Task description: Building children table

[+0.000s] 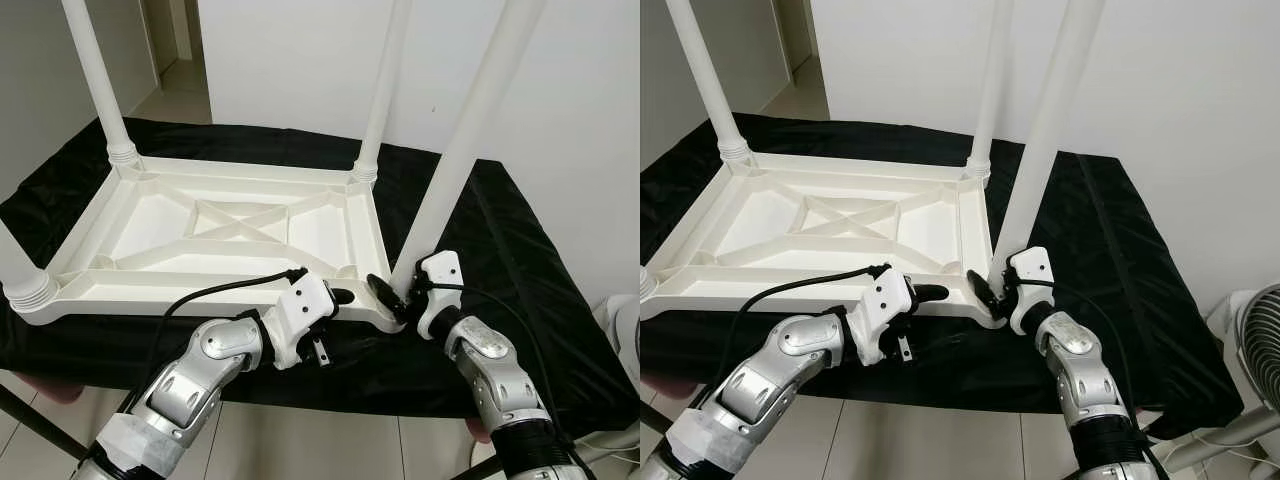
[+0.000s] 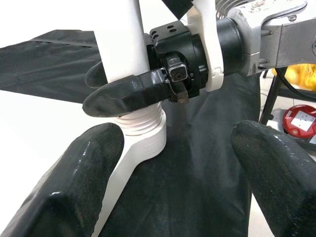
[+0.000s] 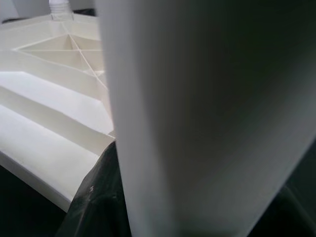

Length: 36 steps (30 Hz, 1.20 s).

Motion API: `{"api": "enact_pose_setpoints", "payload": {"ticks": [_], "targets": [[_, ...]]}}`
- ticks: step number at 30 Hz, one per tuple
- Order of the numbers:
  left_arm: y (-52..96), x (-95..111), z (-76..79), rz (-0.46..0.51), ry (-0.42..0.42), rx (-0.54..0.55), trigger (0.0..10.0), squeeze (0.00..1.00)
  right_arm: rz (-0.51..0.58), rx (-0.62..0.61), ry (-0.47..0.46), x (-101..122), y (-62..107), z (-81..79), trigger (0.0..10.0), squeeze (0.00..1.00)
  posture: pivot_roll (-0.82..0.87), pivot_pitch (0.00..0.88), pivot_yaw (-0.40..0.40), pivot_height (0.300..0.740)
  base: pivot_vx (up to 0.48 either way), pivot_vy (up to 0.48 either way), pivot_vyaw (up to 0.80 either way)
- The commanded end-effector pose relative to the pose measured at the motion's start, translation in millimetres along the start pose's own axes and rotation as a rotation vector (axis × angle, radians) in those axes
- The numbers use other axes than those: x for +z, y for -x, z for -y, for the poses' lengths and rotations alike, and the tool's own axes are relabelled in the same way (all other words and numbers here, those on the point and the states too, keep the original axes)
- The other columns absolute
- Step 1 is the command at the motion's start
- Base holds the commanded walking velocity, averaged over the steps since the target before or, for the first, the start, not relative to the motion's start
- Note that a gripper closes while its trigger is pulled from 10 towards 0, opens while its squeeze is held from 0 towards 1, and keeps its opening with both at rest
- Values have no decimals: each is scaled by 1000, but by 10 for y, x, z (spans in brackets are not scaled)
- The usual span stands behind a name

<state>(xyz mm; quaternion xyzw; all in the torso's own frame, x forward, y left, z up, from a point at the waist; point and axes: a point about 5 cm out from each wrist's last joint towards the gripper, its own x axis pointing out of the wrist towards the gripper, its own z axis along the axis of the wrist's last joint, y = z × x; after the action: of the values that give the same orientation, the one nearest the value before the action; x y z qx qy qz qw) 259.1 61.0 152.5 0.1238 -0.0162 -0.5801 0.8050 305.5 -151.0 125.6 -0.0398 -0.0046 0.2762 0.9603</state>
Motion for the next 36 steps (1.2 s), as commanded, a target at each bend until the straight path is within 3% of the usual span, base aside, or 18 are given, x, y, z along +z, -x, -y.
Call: {"api": "enact_pose_setpoints", "payload": {"ticks": [1,2,3,14,15,16,17,20,23,25,29,36], "targets": [[-3,8,48,0,-5,-73,10000,0,-44,23,-32,-108,22,-56,0,0,-86,0,-32,740,0,0,0],[-3,9,45,0,-5,-74,10000,0,-50,9,-40,-115,25,-54,0,0,-86,0,-32,740,0,0,0],[-2,13,38,0,-7,-74,10000,0,-57,-9,-41,-126,22,-56,10000,0,-87,0,-24,740,0,0,0],[5,22,23,1,-8,-75,10000,0,-41,-186,-78,-93,17,-134,10000,0,-85,0,-21,740,0,0,0],[8,18,24,0,-7,-73,10000,0,-46,-284,-105,-91,34,-139,10000,0,-84,0,-24,740,0,0,0],[8,18,24,0,-7,-73,10000,0,-46,-284,-105,-91,34,-139,10000,0,-84,0,-24,740,0,0,0],[10,16,24,-2,-9,-72,10000,0,-51,-363,-122,-91,46,-152,10000,0,-80,0,-35,740,0,0,0],[11,14,24,-3,-11,-72,10000,0,-57,-418,-134,-90,58,-161,10000,0,-80,0,-35,740,0,0,0],[8,16,19,-3,-14,-67,10000,0,-63,-634,-137,-58,98,-246,10000,0,-81,0,-44,740,0,0,0],[8,16,19,-3,-14,-67,10000,0,-63,-634,-137,-58,98,-246,10000,0,-81,0,-44,740,0,0,0],[-6,21,18,3,-13,-66,10000,0,-47,-657,-173,-30,67,-420,10000,0,-84,0,-52,740,0,0,0],[-22,11,25,2,-16,-70,10000,0,-30,-700,-157,22,124,-358,10000,0,-88,0,-60,740,0,0,0]]}}
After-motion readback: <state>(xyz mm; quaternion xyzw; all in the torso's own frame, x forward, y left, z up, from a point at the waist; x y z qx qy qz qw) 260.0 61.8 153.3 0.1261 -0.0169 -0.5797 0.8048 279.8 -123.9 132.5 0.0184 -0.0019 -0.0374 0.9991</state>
